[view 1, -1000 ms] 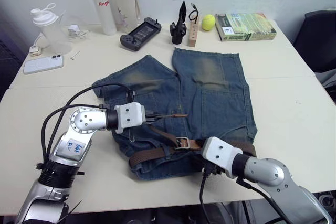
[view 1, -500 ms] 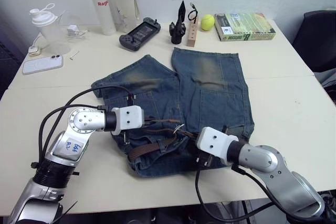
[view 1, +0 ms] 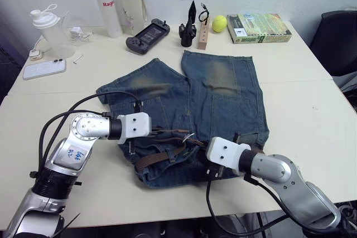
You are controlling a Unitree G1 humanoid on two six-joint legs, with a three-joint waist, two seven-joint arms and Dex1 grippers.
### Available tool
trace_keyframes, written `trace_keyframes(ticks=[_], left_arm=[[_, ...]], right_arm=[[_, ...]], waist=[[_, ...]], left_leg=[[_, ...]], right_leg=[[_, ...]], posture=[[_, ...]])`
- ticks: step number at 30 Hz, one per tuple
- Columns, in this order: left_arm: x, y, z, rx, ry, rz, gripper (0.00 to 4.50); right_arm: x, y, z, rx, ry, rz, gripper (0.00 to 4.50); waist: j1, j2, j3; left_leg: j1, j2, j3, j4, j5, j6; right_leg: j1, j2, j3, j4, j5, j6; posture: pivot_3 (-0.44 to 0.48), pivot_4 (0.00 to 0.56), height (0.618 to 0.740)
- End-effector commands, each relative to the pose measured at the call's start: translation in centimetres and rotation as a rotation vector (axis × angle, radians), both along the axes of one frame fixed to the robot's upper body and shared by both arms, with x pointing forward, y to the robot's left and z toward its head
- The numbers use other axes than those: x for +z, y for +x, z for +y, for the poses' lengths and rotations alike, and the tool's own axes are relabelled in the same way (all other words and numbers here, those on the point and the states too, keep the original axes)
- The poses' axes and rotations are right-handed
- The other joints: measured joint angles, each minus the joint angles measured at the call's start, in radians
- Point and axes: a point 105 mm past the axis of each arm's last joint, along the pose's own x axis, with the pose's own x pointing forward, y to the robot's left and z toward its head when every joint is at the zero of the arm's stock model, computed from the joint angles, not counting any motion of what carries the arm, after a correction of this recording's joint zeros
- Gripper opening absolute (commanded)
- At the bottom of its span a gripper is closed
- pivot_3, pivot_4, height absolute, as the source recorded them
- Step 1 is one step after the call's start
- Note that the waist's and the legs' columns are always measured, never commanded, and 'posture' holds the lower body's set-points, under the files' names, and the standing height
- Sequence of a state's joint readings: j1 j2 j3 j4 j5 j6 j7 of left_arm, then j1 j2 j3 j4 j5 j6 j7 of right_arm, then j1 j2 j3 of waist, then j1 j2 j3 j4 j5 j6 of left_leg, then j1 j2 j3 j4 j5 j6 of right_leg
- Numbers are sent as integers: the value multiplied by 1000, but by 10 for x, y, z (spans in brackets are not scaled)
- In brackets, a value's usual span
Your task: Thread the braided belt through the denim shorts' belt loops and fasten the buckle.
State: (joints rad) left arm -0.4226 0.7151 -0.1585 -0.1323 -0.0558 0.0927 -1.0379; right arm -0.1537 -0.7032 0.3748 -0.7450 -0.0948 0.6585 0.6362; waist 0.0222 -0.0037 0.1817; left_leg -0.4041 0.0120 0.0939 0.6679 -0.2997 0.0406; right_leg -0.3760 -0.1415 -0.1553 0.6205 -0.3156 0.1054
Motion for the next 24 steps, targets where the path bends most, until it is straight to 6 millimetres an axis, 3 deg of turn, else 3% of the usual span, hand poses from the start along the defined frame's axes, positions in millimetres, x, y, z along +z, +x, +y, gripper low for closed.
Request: trace_keyframes(ticks=[1, 17, 24], left_arm=[[13, 0, 1, -9, -24, -34, 0], [12, -5, -6, -115, 41, -32, 0], [11, 0, -22, -174, 39, -37, 0]], right_arm=[[5, 0, 1, 6, 10, -23, 103], [5, -1, 6, 50, -11, -45, 103], [6, -2, 8, 60, -12, -51, 102]], waist=[[0, 0, 0], [0, 0, 0], [1, 0, 0]], left_leg=[[0, 0, 0, 0, 0, 0], [0, 0, 0, 0, 0, 0], [0, 0, 0, 1, 0, 0]], right_leg=[[0, 0, 0, 0, 0, 0], [0, 0, 0, 0, 0, 0], [0, 1, 0, 1, 0, 0]], posture=[[0, 150, 724], [0, 150, 724], [0, 150, 724]])
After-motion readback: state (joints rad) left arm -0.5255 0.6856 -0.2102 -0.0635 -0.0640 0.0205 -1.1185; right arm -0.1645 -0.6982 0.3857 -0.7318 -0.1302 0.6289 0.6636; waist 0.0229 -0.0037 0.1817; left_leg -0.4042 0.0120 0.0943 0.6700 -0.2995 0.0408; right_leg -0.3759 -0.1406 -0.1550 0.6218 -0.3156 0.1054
